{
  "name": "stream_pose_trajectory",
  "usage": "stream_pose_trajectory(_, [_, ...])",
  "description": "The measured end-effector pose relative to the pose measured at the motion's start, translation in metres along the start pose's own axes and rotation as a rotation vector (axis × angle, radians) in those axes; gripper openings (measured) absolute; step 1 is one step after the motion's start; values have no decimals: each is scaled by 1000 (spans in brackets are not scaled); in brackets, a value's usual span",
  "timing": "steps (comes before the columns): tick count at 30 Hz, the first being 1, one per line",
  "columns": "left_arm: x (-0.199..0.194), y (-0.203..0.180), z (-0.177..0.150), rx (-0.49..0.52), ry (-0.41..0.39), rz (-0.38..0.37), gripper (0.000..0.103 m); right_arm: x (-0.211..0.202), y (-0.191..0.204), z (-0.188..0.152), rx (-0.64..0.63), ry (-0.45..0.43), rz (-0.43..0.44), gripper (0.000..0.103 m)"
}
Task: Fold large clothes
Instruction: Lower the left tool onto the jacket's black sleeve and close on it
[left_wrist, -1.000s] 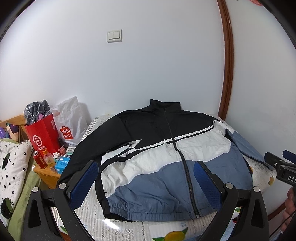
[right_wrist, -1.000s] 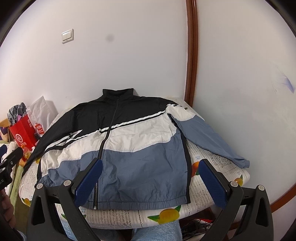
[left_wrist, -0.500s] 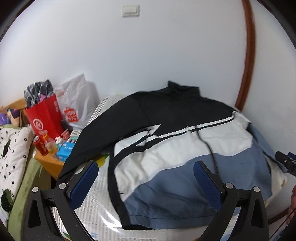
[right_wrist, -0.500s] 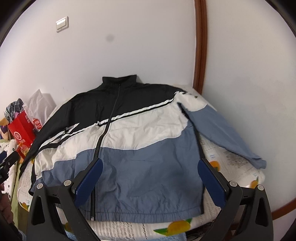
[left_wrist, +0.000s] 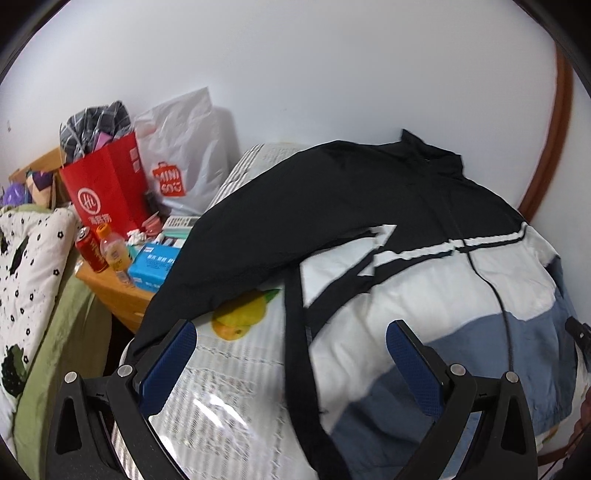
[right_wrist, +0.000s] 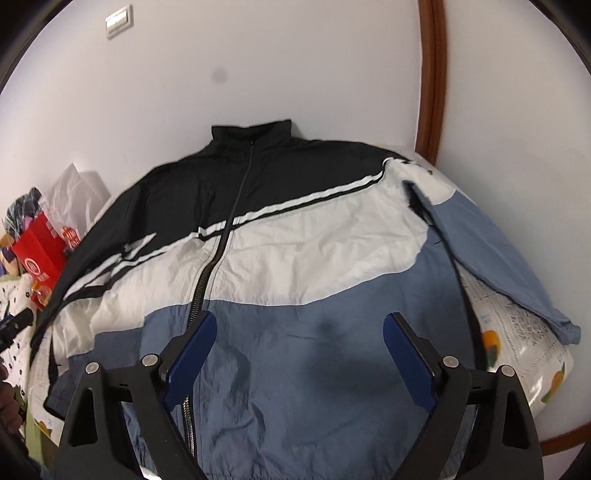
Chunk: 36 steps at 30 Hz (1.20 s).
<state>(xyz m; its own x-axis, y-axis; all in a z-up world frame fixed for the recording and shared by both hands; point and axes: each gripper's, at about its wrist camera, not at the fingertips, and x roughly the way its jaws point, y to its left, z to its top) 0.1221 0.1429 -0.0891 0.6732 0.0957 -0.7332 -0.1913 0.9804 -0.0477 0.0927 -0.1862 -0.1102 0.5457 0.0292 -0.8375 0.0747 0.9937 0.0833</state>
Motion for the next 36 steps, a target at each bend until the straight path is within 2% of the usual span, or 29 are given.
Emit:
stream_pose_trajectory(9, [31,31,15,-41,41,16,103,27,23,5,-8,32,3,88])
stream_pose_trajectory(14, [53,55,12,-65,86,25,96,36,30,7,-30,45,-40,88])
stream_pose_trajectory(19, [72,73,3,-37,117,67,90,46,34,4,-25,75,-54,88])
stream_pose_trajectory(21, [78,78,0,-38,130,59,90,50,37,4,-31,81,-55,88])
stream_pose_trajectory(25, [87,78,-3,-13,136,75,90,59,47,7,-56,95,-57,88])
stream_pose_trajectory(30, [96,81,-7,-14,123,110,83,67,53,11,-79,106,-64,88])
stream_pose_trajectory(33, [96,87,-4,-35,106,117,66,69,53,13,-87,110,-70,88])
stream_pose_trajectory(35, [96,91,-1,-40,101,118,41,71,52,15,-87,113,-72,88])
stream_pose_trajectory(36, [96,92,1,-38,99,122,33,72,51,16,-84,116,-71,88])
